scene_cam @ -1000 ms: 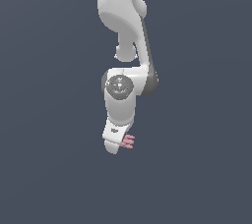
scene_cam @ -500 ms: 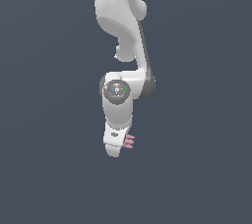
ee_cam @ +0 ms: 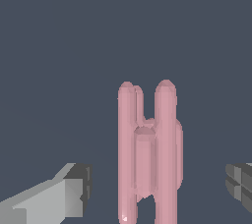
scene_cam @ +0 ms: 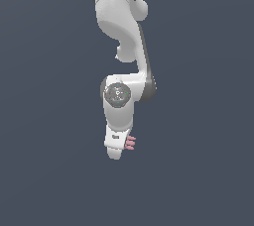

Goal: Pick up the object and move it to a goal position.

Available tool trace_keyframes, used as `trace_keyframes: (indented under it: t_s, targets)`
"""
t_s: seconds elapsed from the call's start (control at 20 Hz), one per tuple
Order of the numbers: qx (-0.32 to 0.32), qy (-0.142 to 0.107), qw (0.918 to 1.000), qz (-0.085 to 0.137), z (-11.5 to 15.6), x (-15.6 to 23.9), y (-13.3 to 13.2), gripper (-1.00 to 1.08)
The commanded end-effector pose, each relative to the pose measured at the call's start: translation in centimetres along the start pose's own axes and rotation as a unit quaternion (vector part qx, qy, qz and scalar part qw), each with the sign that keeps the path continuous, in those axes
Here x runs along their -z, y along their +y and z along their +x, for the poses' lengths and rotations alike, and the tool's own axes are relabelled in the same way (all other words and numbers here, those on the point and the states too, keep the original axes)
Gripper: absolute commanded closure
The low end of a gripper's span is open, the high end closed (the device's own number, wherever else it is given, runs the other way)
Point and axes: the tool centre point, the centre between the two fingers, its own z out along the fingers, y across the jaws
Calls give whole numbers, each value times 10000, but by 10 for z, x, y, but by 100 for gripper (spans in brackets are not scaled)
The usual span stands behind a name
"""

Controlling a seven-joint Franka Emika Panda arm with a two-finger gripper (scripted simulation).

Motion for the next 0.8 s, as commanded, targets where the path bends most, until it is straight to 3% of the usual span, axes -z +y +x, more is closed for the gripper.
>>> trace_keyframes:
  t_s: [0.0,0.25,0.55,0.6,0.75]
  targets:
    - [7,-1,10000,7,0,-11,-1,-92]
    - [19,-1,10000,7,0,-37,-2,-92]
    - [19,0,10000,7,0,-42,0,-92]
    - [19,0,10000,7,0,-42,0,108]
    - [19,0,10000,7,0,-42,0,108]
